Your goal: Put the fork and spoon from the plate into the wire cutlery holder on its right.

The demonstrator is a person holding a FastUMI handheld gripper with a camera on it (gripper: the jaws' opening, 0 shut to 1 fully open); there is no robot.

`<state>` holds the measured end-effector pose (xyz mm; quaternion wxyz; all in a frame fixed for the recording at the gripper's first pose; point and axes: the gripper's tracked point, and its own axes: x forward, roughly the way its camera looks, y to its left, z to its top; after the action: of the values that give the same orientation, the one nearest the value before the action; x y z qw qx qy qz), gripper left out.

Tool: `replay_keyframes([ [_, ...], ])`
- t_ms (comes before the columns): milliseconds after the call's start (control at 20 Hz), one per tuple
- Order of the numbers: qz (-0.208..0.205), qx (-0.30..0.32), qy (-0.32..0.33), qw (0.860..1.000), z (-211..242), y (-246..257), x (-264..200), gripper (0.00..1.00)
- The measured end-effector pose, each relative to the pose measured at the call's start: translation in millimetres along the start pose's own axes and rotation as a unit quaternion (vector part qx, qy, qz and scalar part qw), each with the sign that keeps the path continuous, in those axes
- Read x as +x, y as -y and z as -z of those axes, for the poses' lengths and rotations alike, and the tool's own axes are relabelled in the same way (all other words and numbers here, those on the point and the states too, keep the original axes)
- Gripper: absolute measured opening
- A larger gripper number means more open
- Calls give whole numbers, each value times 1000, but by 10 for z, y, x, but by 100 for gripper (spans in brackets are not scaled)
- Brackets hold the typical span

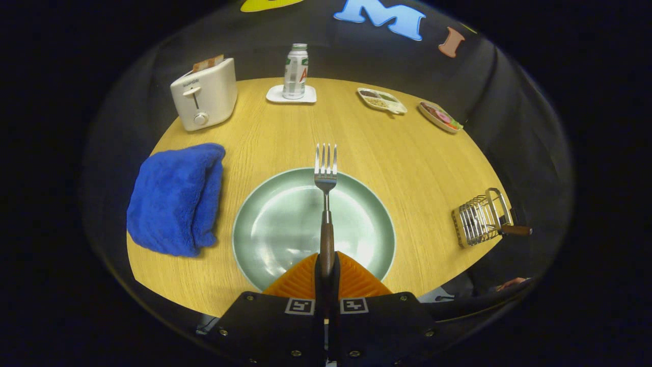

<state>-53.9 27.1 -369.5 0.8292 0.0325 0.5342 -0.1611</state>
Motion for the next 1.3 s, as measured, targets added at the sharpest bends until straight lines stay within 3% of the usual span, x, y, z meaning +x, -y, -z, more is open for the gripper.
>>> replay_keyframes([
  [600,97,139,23,985,-391,1212,-425,4],
  [950,144,248,-23,958,-213,1749,-475,4],
  [1300,143,339,-88,926,-55,1905,-368,4],
])
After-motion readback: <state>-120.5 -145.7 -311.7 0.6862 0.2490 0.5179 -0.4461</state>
